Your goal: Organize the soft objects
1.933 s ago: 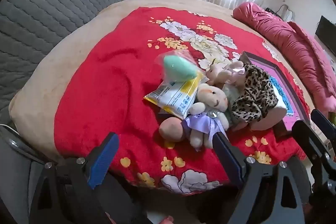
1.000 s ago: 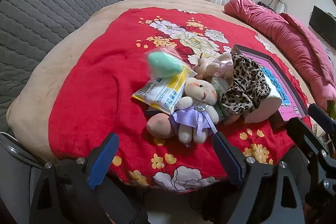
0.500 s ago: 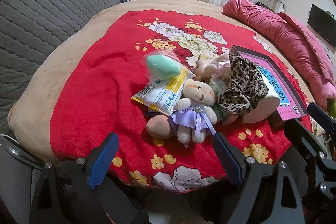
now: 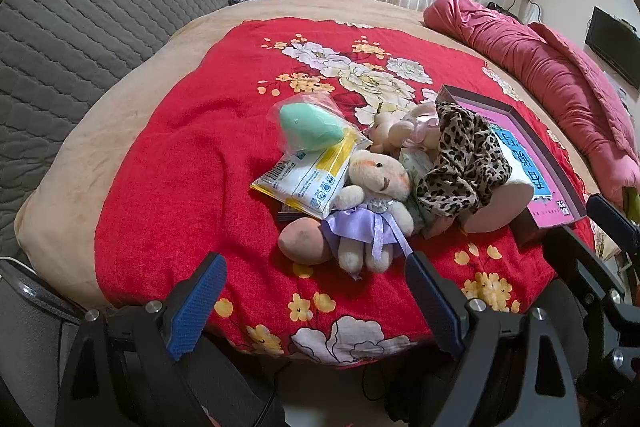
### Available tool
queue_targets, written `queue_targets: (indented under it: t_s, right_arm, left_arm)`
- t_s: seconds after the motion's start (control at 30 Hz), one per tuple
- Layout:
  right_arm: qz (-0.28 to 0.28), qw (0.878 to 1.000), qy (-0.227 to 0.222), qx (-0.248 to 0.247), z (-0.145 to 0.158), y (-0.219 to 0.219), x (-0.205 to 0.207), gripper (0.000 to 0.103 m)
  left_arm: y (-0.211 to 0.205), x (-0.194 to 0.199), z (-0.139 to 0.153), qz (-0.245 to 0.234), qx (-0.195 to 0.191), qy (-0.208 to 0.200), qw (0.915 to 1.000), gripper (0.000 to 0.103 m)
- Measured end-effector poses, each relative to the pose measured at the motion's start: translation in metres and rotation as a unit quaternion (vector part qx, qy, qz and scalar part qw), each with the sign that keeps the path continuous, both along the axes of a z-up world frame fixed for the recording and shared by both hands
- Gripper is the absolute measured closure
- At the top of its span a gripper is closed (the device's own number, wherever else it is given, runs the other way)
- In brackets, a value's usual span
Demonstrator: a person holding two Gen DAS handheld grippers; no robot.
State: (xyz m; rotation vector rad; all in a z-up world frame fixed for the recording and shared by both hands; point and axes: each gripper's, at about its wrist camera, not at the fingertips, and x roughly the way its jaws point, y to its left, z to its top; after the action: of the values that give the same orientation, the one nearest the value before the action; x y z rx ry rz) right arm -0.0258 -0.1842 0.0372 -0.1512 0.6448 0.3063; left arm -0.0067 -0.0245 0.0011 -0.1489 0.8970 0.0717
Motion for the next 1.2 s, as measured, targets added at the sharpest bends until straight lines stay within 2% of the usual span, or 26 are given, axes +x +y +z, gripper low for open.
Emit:
queue_targets:
  t_s: [0.8, 1.2]
  right_arm:
    - [0.001, 1.000, 0.005, 0.004, -0.002, 0.000, 0.001, 0.014]
    - [0.004, 1.000, 0.013, 0.007, -0.008, 0.000, 0.006, 0.014]
  left_arm:
    - [0.008, 0.001, -0.003, 0.005, -0.008, 0.005, 0.9999, 0.013]
    - [0.039, 0.017, -0.029, 0.024, -0.023, 0.041, 0.9986, 0.013]
